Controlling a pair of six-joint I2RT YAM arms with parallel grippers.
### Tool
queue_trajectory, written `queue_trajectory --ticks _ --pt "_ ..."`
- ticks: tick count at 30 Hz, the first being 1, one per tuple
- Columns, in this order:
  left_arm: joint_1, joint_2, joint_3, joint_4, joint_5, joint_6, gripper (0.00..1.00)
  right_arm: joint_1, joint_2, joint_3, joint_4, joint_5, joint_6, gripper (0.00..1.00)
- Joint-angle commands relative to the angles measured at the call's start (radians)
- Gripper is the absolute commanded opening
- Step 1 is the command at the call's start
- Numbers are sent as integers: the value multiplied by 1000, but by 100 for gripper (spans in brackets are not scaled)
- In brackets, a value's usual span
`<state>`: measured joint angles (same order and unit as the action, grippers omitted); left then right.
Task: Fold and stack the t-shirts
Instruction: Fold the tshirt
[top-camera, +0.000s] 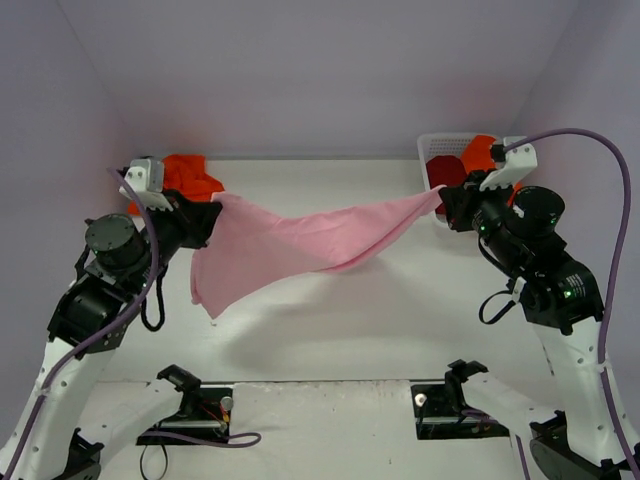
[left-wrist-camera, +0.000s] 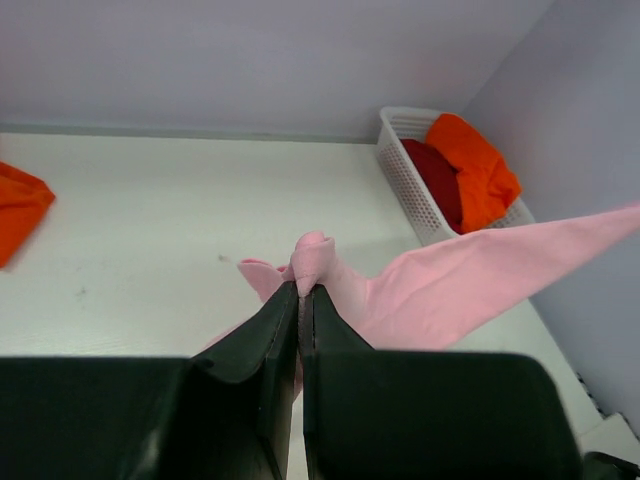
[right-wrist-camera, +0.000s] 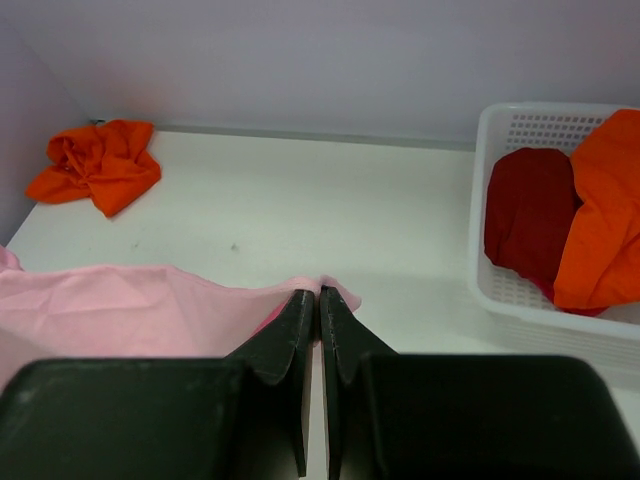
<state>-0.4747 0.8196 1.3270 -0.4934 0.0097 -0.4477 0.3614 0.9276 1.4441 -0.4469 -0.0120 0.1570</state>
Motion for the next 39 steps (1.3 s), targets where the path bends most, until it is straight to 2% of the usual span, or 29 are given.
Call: queue_trajectory --ticks 1,6,10,15,19,33,34,36,38,39 --pt "4 -26 -75 61 96 -86 0 7 14 22 65 -26 13 0" --pt "2 3 -329 220 200 -229 0 7 53 21 73 -19 19 0" --pt "-2 99 -423 361 231 -295 0 7 79 13 82 3 15 0" --pt "-15 255 -436 418 236 -312 0 7 134 -17 106 4 24 0" --pt "-19 325 -491 528 242 -336 0 7 158 -79 143 6 32 0" --pt "-21 493 -512 604 234 -313 0 7 205 -123 180 9 13 0" --pt "-21 498 -512 610 233 -312 3 7 206 -125 178 9 13 0" --pt "-22 513 -509 615 219 -304 31 7 208 -125 180 9 10 0" --pt "-22 524 -499 616 214 -298 50 7 206 -123 180 9 7 0" --pt "-22 533 -494 619 213 -293 54 8 208 -123 180 9 6 0"
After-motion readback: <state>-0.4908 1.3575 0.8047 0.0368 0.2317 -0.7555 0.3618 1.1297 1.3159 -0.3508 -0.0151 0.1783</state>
